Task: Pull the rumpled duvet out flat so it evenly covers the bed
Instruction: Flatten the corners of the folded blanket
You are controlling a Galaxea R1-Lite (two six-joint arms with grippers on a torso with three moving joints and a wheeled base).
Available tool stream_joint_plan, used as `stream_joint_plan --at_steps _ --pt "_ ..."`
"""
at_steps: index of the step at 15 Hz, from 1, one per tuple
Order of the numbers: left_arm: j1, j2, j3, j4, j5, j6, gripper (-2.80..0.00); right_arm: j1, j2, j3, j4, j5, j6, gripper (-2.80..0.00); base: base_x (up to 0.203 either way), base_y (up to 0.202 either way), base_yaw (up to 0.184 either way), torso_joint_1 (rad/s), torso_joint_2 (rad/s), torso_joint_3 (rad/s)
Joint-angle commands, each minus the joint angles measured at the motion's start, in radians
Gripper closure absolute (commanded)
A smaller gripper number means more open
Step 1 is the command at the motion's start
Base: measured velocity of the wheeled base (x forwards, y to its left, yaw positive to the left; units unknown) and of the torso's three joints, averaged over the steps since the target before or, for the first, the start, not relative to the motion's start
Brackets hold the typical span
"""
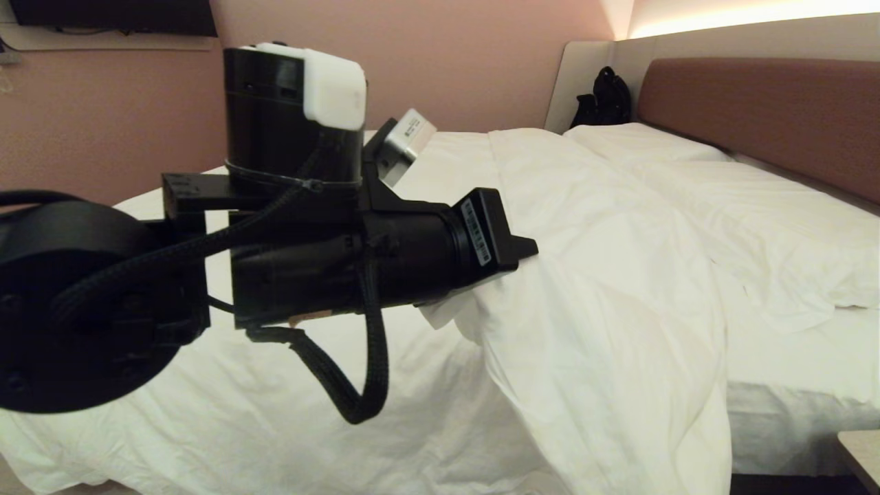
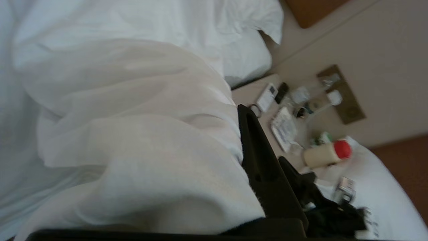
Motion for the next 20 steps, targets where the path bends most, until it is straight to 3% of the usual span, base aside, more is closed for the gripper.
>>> stream_joint_plan --at_steps 1,20 --pt "-0.009 0.024 -0.008 0.005 0.037 0.029 0.00 0.000 0.001 0.000 0.000 0.000 0.000 0.00 0.000 0.000 0.000 0.000 0.00 0.000" --pt "-0.008 -0.011 0.012 -0.004 0.031 0.040 0.00 0.000 0.001 0.000 0.000 0.000 0.000 0.00 0.000 0.000 0.000 0.000 0.00 0.000"
